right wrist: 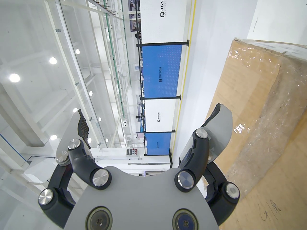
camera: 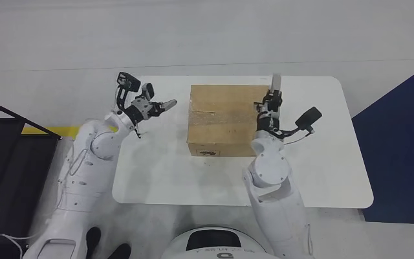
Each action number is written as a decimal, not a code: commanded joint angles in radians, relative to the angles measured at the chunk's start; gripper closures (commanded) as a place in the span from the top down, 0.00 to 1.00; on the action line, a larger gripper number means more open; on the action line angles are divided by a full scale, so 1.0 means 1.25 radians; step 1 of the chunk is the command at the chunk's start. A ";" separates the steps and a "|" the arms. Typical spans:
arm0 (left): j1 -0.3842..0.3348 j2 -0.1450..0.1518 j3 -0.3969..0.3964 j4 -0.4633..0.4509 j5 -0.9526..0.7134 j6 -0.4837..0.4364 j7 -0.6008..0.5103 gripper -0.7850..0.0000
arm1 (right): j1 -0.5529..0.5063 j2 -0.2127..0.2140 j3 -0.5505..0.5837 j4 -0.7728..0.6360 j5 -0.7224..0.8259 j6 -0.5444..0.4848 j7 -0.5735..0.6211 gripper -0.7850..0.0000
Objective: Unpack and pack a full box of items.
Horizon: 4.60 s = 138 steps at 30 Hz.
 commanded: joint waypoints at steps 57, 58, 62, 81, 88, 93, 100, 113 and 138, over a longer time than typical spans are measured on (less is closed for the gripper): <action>-0.223 -0.010 0.127 0.329 -0.887 0.103 -0.670 0.00 | 0.019 0.000 -0.002 0.004 -0.015 0.022 0.013 1.00; -0.227 -0.008 0.124 0.325 -0.876 0.098 -0.664 0.00 | 0.019 0.000 -0.002 0.004 -0.015 0.022 0.013 1.00; -0.243 0.000 0.109 0.296 -0.814 0.084 -0.626 0.00 | 0.019 0.000 -0.002 0.004 -0.015 0.022 0.013 1.00; -0.213 0.021 0.108 0.284 -0.745 0.140 -0.617 0.00 | 0.019 0.000 -0.002 0.004 -0.015 0.022 0.013 1.00; -0.218 0.024 0.118 0.295 -0.745 0.148 -0.616 0.00 | 0.019 0.000 -0.002 0.004 -0.015 0.022 0.013 1.00; -0.225 0.022 0.132 0.313 -0.744 0.151 -0.604 0.00 | 0.019 0.000 -0.002 0.004 -0.015 0.022 0.013 1.00; -0.240 0.021 0.145 0.333 -0.753 0.153 -0.597 0.00 | 0.013 0.001 0.015 0.024 0.001 0.034 0.027 1.00; -0.263 0.019 0.164 0.367 -0.766 0.134 -0.604 0.00 | 0.041 0.000 0.031 0.092 -0.005 0.152 0.069 1.00; -0.265 0.019 0.190 0.379 -0.797 0.117 -0.586 0.00 | 0.136 -0.014 -0.079 0.187 -0.039 0.284 0.170 1.00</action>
